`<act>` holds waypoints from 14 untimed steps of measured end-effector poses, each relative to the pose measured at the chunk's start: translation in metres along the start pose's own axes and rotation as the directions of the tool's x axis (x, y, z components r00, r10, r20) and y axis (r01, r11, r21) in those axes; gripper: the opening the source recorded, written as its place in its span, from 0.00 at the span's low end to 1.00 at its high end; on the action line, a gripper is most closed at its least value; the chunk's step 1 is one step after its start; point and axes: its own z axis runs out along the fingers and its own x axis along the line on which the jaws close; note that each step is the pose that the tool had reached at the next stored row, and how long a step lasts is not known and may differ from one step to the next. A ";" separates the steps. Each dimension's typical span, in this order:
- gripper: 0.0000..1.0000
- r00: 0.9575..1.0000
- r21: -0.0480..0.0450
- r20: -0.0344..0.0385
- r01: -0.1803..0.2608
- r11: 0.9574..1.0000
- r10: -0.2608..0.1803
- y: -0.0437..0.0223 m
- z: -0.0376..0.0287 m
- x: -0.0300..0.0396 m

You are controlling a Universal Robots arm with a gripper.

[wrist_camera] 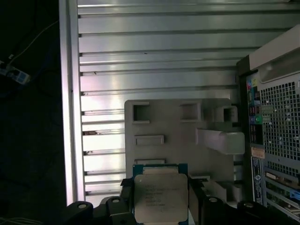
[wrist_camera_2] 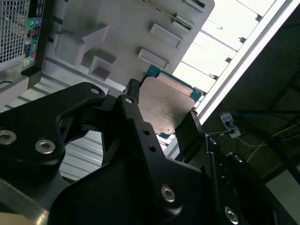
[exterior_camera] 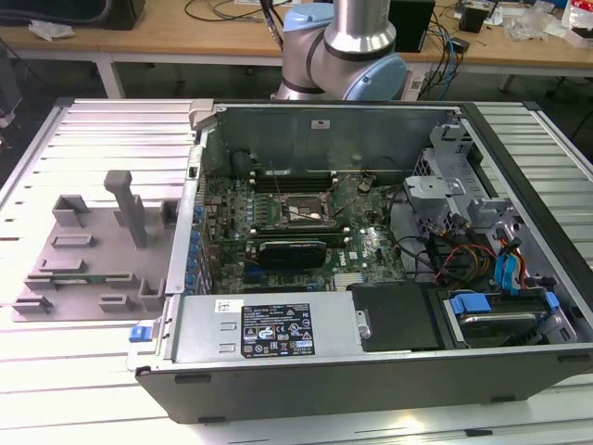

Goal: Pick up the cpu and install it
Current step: 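Pick up the cpu and move it towards the insertion slot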

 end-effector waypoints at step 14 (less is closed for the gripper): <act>0.55 1.000 0.000 0.000 0.000 1.000 0.000 0.0015 -0.0259 -0.0084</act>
